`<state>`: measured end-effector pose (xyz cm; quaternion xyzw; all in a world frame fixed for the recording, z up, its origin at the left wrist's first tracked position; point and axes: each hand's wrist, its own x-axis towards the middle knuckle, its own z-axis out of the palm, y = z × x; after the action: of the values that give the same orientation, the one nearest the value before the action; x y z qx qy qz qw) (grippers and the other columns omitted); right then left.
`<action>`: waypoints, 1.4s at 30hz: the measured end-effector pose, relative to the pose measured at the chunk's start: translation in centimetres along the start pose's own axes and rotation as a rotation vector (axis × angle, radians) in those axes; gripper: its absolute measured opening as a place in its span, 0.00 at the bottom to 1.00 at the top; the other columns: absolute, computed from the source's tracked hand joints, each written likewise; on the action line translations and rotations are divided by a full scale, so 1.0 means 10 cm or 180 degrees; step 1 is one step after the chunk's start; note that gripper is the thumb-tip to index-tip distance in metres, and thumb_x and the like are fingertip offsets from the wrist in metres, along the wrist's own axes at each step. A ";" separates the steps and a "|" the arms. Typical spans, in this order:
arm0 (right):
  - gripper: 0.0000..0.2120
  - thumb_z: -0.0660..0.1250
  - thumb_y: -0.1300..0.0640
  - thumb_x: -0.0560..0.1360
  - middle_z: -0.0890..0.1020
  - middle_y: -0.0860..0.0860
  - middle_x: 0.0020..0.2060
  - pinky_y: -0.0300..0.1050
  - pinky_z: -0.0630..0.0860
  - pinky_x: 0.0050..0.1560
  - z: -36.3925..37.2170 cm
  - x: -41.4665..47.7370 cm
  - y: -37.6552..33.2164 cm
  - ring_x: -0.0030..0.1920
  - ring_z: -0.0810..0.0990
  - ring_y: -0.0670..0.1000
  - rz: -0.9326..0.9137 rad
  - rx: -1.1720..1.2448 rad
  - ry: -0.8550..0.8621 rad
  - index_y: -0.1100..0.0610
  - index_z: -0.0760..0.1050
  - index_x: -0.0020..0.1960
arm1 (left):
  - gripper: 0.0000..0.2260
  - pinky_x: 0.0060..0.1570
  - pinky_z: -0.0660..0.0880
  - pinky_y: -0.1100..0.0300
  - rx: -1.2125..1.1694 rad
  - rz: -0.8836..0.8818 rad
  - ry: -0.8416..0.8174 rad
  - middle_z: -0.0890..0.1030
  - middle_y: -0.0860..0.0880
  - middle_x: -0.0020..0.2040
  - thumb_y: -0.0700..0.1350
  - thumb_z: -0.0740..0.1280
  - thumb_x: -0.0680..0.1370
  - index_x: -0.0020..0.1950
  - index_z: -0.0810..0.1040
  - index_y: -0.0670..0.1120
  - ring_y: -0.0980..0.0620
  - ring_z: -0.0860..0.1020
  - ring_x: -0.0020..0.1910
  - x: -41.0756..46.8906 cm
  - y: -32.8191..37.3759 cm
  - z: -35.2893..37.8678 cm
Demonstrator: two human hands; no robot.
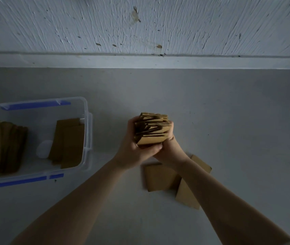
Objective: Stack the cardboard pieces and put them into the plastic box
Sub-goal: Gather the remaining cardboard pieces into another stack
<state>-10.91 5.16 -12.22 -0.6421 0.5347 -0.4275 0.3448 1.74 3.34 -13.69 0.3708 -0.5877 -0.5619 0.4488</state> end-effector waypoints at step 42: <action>0.22 0.72 0.42 0.68 0.75 0.51 0.44 0.47 0.70 0.47 -0.49 -0.55 -0.47 0.48 0.77 0.56 0.1254 -0.2856 -0.1264 0.54 0.67 0.52 | 0.24 0.38 0.76 0.54 0.0267 -0.1229 0.0886 0.81 0.44 0.53 0.41 0.77 0.67 0.60 0.74 0.44 0.46 0.80 0.49 -0.51 0.37 -0.20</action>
<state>-13.93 11.47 -7.03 -0.6826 0.7001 0.0462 0.2046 5.49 7.84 -10.66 0.5684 -0.4612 -0.5559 0.3939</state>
